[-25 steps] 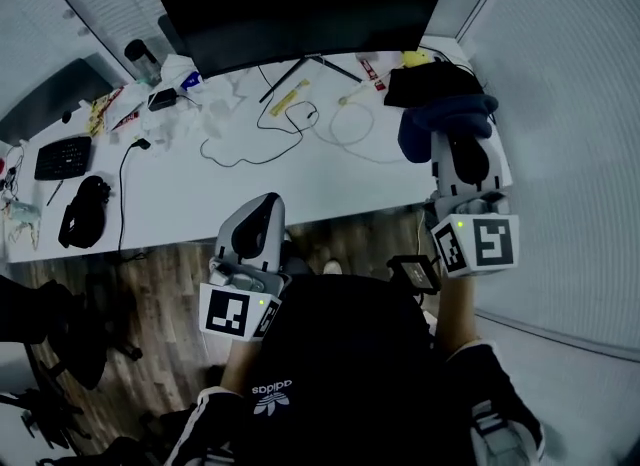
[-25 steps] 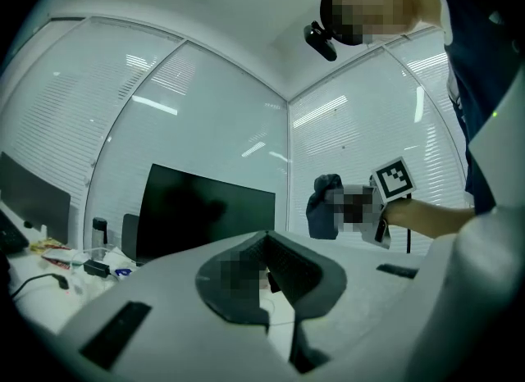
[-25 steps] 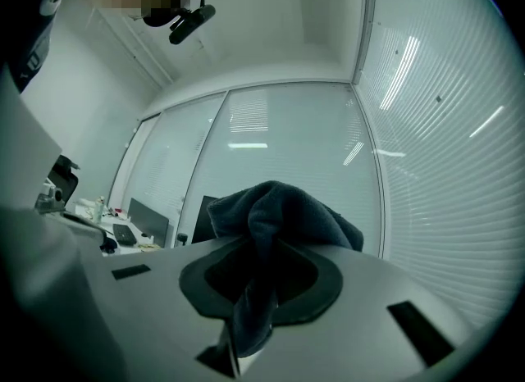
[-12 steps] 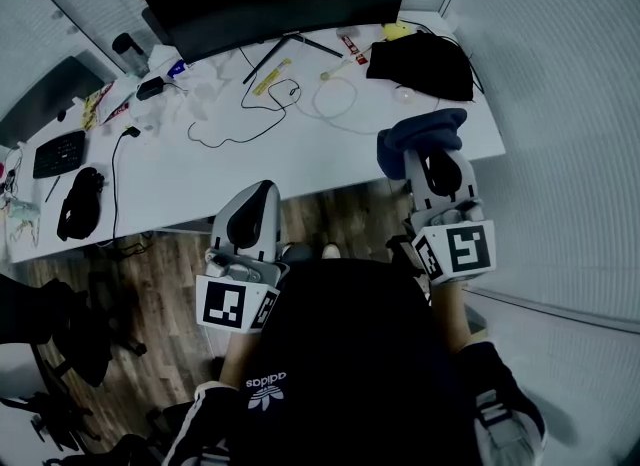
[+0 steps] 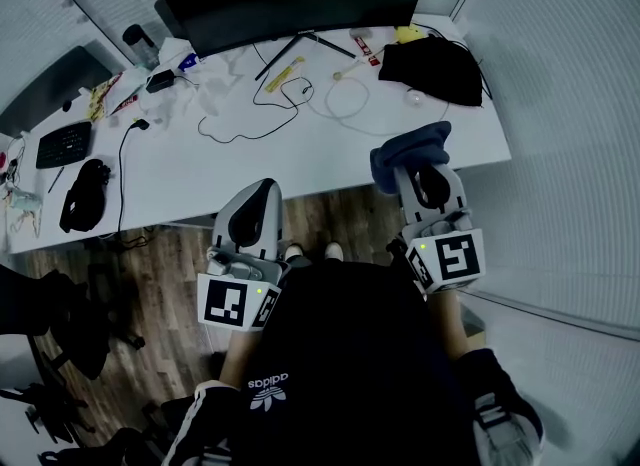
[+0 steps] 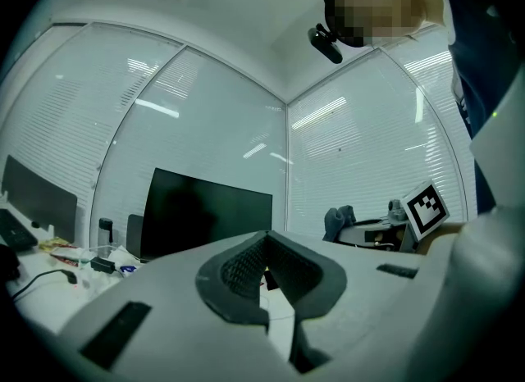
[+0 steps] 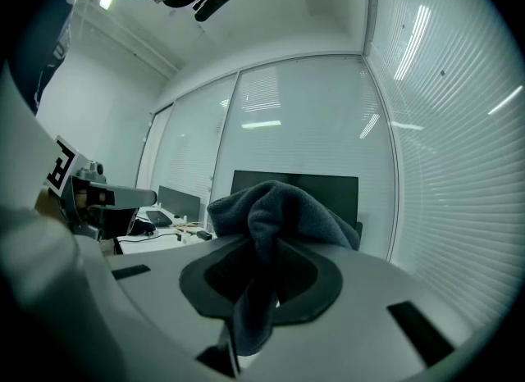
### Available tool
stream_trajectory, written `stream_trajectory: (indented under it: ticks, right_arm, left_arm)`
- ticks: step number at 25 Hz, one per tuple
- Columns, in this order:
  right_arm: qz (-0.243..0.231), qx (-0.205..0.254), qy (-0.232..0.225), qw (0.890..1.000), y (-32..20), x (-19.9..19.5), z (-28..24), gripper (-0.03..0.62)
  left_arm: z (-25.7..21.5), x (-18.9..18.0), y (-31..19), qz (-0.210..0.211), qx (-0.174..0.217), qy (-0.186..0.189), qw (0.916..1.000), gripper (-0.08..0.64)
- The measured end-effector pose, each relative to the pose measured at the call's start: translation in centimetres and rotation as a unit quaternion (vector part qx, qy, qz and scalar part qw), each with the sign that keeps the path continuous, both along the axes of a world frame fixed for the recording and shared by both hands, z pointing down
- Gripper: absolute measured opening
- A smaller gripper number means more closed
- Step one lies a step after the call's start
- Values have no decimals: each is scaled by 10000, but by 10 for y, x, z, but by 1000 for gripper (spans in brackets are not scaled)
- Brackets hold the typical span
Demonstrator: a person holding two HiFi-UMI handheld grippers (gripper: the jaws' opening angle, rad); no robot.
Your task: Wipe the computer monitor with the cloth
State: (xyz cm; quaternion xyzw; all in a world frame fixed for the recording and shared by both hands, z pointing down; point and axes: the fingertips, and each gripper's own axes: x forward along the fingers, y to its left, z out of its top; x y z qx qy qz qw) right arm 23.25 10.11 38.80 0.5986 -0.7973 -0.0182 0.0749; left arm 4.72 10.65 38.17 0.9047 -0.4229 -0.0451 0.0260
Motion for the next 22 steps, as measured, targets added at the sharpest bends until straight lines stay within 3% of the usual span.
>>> stream_trajectory:
  ticks: [13,22]
  right_arm:
    - [-149,-21,39,9999,4,-4,-3,46]
    - [-693,238,102,9973,-7,-12,-14,46]
  left_arm:
    - [-6,-4,4,-46,7,69,10000,5]
    - [-9,-12,3,-340,198,133,9991,5]
